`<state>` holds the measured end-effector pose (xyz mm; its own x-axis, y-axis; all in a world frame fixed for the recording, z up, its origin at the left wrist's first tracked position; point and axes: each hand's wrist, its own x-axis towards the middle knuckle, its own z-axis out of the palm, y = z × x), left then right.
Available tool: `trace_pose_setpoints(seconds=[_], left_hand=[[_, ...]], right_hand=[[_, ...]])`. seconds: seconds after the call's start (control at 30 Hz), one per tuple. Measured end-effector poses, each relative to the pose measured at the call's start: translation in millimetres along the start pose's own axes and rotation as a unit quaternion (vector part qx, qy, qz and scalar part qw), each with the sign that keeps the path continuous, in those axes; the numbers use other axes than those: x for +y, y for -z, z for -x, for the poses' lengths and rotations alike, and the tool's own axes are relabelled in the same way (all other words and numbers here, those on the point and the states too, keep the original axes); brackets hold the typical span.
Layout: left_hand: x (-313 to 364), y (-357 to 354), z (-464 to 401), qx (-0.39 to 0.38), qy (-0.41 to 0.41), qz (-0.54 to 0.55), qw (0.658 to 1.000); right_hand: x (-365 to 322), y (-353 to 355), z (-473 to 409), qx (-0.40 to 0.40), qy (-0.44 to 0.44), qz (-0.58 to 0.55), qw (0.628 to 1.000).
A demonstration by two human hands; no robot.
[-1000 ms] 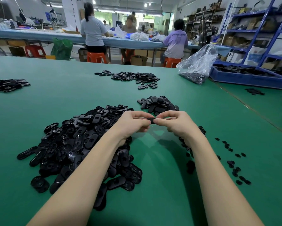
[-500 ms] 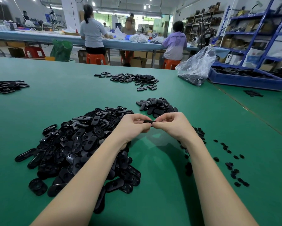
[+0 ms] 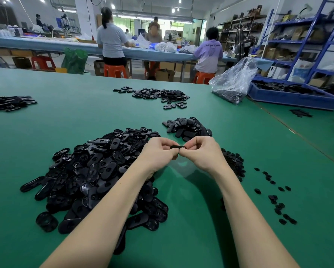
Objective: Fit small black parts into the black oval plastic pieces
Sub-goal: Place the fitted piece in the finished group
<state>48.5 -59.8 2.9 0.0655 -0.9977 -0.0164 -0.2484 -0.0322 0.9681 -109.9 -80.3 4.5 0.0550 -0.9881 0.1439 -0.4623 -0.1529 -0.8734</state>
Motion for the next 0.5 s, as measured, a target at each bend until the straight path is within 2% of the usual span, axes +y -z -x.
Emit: trace_pose_setpoints(seconds=[0.1, 0.17, 0.27, 0.4, 0.5], left_hand=[[-1.5, 0.3, 0.7, 0.008, -0.002, 0.035, 0.999], [-3.5, -0.1, -0.2, 0.029, 0.0, 0.042, 0.999], [-5.3, -0.7, -2.5, 0.021, 0.008, 0.067, 0.997], [-6.1, 1.0, -5.9, 0.033, 0.015, 0.122, 0.992], [-4.1, 3.0, -7.1, 0.031, 0.022, 0.123, 0.992]], right_hand=[[3.4, 4.7, 0.5, -0.022, 0.029, -0.001, 0.999], [5.6, 7.1, 1.1, -0.027, 0.062, 0.036, 0.997], [7.2, 7.0, 0.6, -0.002, 0.089, 0.114, 0.989], [6.8, 9.8, -7.3, 0.083, 0.063, 0.181, 0.978], [7.5, 15.8, -25.5, 0.146, 0.02, 0.219, 0.965]])
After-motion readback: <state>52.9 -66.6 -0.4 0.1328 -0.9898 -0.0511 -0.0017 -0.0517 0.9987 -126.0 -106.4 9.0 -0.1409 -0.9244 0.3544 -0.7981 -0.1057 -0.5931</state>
